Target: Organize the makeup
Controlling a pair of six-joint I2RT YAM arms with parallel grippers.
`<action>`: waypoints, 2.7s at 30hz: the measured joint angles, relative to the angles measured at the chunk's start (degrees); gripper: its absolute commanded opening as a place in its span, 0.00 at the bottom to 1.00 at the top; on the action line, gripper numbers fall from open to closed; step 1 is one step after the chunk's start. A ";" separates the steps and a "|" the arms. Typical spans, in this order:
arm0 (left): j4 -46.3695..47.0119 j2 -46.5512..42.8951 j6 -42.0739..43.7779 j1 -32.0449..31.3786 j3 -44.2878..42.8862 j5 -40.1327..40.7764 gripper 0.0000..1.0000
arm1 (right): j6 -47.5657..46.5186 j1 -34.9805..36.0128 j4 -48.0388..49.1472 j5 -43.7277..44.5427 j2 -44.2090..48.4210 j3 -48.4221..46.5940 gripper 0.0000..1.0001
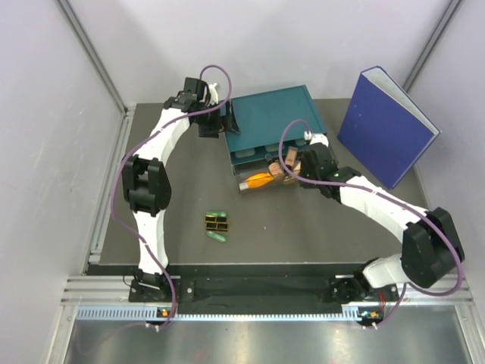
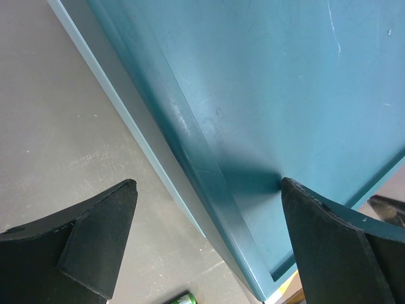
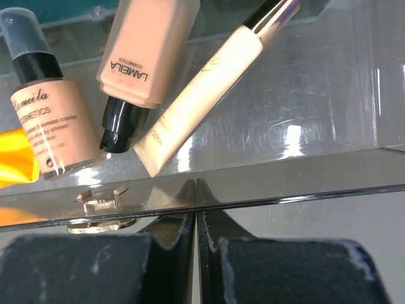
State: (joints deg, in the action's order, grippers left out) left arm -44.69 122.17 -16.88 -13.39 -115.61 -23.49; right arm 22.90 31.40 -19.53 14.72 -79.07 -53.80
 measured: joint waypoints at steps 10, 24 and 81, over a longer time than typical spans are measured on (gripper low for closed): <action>-0.46 0.00 0.11 -0.04 -0.44 0.76 0.99 | -3.58 -0.02 2.78 1.66 -12.66 -10.95 0.00; -2.29 0.52 1.62 -0.20 -2.29 2.38 0.99 | -4.74 -0.33 4.50 1.36 -24.04 -23.37 0.00; -2.56 1.16 2.32 -0.09 -2.82 0.87 0.99 | 75.78 -13.90 91.21 -36.54 -39.63 17.84 0.56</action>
State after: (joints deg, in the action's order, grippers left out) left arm -47.24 123.33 -14.57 -13.47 -118.43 -22.61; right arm 98.67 17.50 71.68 -21.82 -118.69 -35.97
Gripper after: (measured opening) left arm 0.990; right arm 0.604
